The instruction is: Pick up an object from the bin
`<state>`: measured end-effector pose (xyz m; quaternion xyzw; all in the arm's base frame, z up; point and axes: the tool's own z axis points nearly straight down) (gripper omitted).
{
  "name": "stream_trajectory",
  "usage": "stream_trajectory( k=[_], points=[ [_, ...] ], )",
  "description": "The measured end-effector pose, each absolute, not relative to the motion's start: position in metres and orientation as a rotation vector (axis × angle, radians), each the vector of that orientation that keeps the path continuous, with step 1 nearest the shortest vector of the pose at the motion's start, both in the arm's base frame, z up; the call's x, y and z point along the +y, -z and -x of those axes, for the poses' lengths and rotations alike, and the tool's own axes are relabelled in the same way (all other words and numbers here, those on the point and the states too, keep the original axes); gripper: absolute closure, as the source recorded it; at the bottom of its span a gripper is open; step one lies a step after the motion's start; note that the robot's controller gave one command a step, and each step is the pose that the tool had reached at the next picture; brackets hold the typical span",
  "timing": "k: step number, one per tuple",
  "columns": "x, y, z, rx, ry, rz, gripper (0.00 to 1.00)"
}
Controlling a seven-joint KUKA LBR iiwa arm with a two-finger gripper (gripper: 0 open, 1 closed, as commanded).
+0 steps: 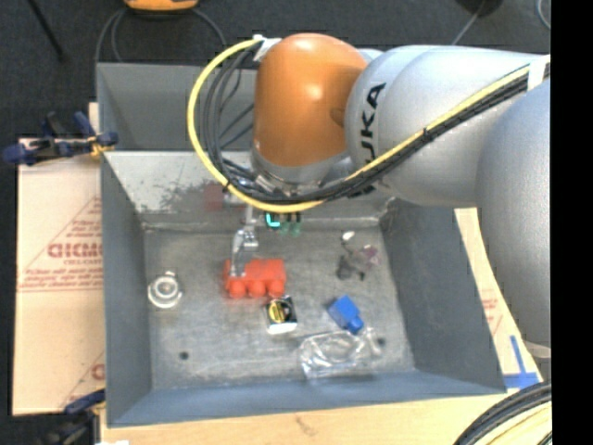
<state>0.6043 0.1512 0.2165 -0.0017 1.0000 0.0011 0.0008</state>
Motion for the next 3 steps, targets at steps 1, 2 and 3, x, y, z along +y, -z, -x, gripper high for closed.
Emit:
stream_trajectory(
  k=[1, 2, 3],
  points=[
    [0.211, -0.072, -0.627, 3.104, 0.0, 0.432, 0.0],
    [0.147, -0.075, -0.628, 3.112, -0.008, 0.322, 0.0],
    [0.059, -0.091, -0.601, 3.094, 0.006, 0.533, 0.0]
  ],
)
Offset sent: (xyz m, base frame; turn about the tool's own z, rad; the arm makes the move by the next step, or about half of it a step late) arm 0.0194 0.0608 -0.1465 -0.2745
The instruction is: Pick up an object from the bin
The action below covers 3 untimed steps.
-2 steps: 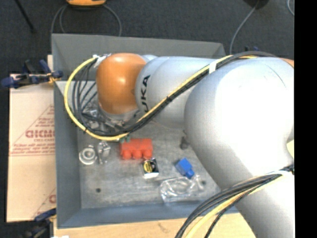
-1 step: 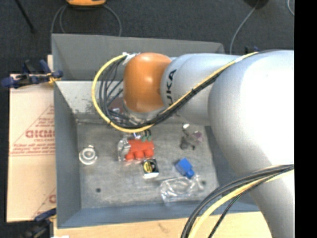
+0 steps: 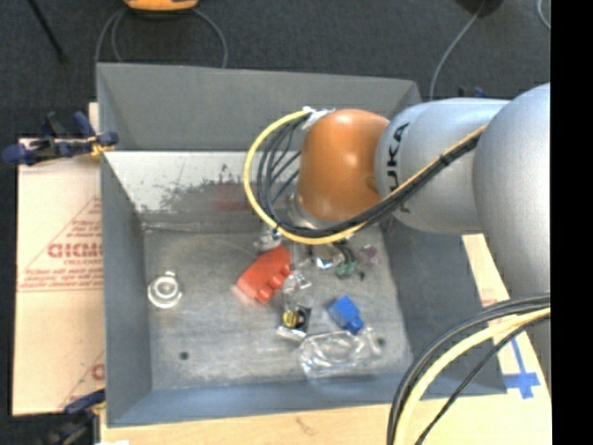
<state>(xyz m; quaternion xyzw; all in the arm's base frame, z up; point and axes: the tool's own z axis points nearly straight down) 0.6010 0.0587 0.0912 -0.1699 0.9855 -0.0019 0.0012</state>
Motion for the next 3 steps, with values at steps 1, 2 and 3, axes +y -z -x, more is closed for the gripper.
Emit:
stream_trajectory(
  k=[1, 2, 3],
  points=[
    [0.064, -0.091, -0.601, 3.093, -0.002, 0.535, 1.0],
    [0.063, -0.209, -0.614, 3.022, 0.005, 0.811, 1.0],
    [0.064, -0.205, -0.612, 3.031, -0.003, 0.81, 0.0]
  ],
)
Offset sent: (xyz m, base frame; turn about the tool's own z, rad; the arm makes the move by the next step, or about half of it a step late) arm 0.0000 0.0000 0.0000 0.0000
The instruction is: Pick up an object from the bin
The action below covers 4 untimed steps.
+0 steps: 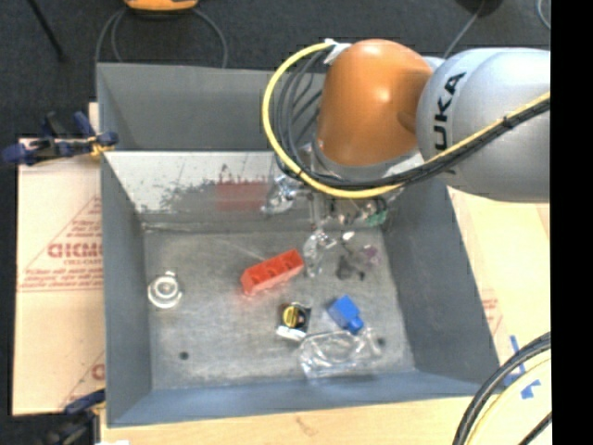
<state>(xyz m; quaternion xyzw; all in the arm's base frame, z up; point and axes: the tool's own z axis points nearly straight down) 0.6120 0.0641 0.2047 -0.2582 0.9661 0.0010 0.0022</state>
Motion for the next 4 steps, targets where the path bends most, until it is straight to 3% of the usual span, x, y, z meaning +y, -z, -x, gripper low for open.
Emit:
stream_trajectory(
  k=[1, 2, 3, 4],
  points=[
    [0.033, -0.085, -0.554, 3.05, 0.002, 0.689, 0.0],
    [0.032, -0.084, -0.552, 3.057, 0.001, 0.689, 1.0],
    [0.015, -0.153, -0.548, 2.891, 0.005, 1.211, 1.0],
    [0.017, -0.249, -0.546, 2.881, 0.007, 1.225, 1.0]
  ],
)
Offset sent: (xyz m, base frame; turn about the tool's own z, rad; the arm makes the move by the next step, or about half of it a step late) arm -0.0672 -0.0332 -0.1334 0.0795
